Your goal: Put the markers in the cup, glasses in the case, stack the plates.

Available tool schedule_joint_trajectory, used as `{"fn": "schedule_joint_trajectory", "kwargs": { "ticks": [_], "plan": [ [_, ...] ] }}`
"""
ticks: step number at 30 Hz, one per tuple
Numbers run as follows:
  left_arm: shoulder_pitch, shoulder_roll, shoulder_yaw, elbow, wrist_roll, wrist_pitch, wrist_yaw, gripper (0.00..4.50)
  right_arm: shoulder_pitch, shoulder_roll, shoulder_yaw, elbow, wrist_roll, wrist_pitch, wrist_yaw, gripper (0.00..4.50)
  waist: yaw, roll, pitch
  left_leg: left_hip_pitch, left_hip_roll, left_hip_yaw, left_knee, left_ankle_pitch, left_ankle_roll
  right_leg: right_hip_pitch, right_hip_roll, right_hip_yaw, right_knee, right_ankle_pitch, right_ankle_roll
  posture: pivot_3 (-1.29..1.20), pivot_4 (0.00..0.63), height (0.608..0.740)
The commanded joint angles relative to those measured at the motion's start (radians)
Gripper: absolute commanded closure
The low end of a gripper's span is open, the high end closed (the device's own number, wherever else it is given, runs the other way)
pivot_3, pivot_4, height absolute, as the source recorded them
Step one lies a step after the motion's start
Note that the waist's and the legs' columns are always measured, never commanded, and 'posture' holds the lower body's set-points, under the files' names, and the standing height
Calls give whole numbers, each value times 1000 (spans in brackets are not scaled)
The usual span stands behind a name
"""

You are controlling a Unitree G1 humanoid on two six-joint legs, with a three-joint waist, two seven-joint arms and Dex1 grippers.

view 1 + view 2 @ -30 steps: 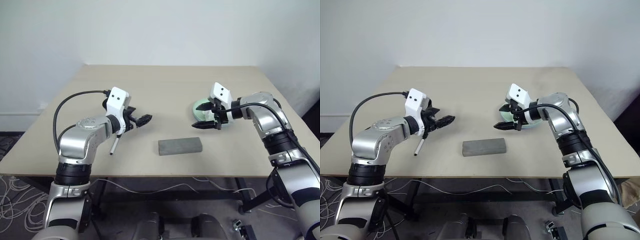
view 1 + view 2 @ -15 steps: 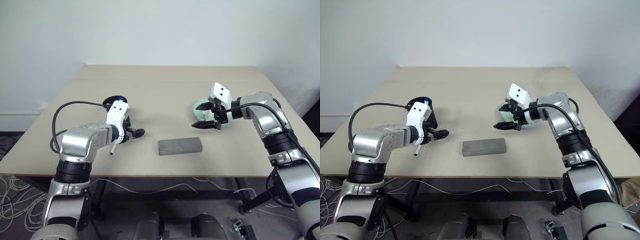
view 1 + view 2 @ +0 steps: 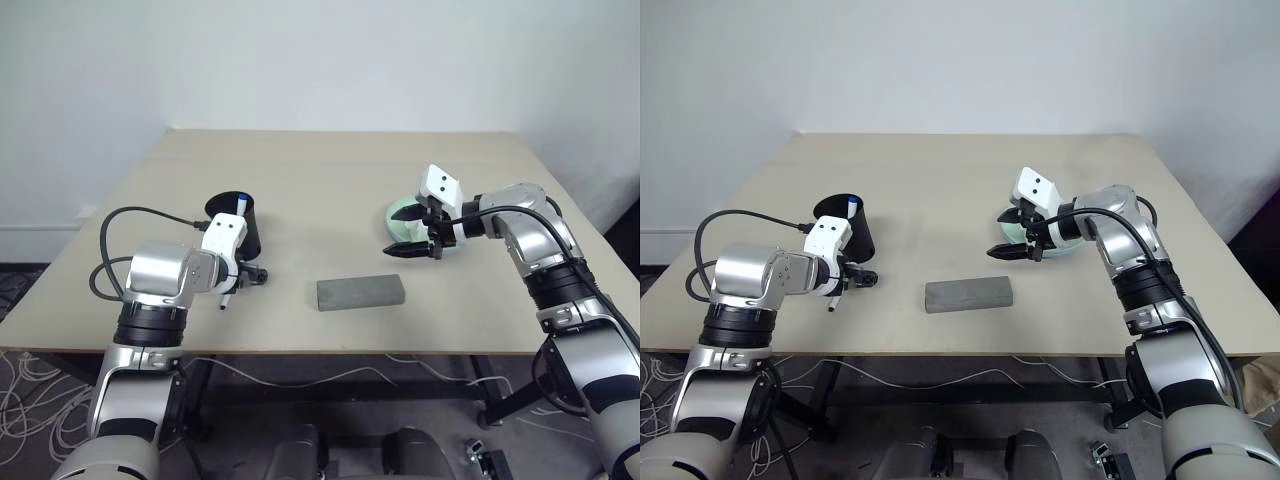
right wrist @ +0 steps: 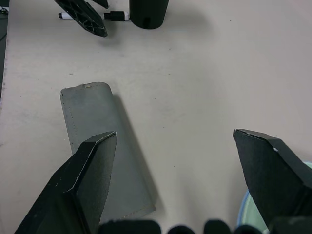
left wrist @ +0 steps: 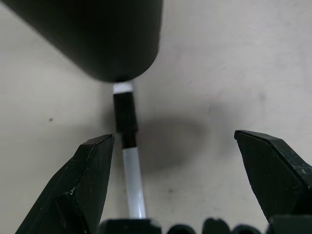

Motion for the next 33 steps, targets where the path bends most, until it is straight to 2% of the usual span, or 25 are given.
{"fn": "schedule_joint_trajectory", "kwargs": {
  "ticks": [1, 7, 10, 20, 27, 33],
  "plan": [
    [-40, -5, 36, 13, 26, -17, 27, 312, -24, -1, -12, -20, 4, -10, 3, 361, 0, 0, 0, 0, 0, 0, 0, 0, 0, 0, 0, 0, 0, 0, 0, 0, 0, 700],
    [-47, -24, 66, 91, 53, -51, 70, 312, -24, -4, -14, -27, 5, -3, 3, 361, 0, 0, 0, 0, 0, 0, 0, 0, 0, 0, 0, 0, 0, 0, 0, 0, 0, 700],
    [-47, -24, 65, 109, 61, -63, 73, 861, -23, -4, -14, -29, 5, -2, 3, 361, 0, 0, 0, 0, 0, 0, 0, 0, 0, 0, 0, 0, 0, 0, 0, 0, 0, 700],
    [-48, -20, 51, 146, 86, -85, 79, 4317, -22, -4, -15, -32, 6, 0, 1, 361, 0, 0, 0, 0, 1, 0, -1, 0, 0, -1, 0, 0, 0, 0, 0, 0, 0, 700],
    [-50, -6, 25, 142, 92, -82, 60, 4387, -28, -2, -15, -25, 5, -2, 0, 361, -1, 0, 0, 0, 1, 0, -1, 0, 0, -1, 0, 0, 0, 1, 1, 0, 0, 700],
    [-43, 43, -61, 90, 70, -39, -24, 4387, -29, -1, -14, -22, 5, -3, 0, 361, -1, 0, 0, 0, 1, 1, -1, 0, 0, -2, 0, 1, 0, 1, 1, 0, 0, 700]
  ]
}}
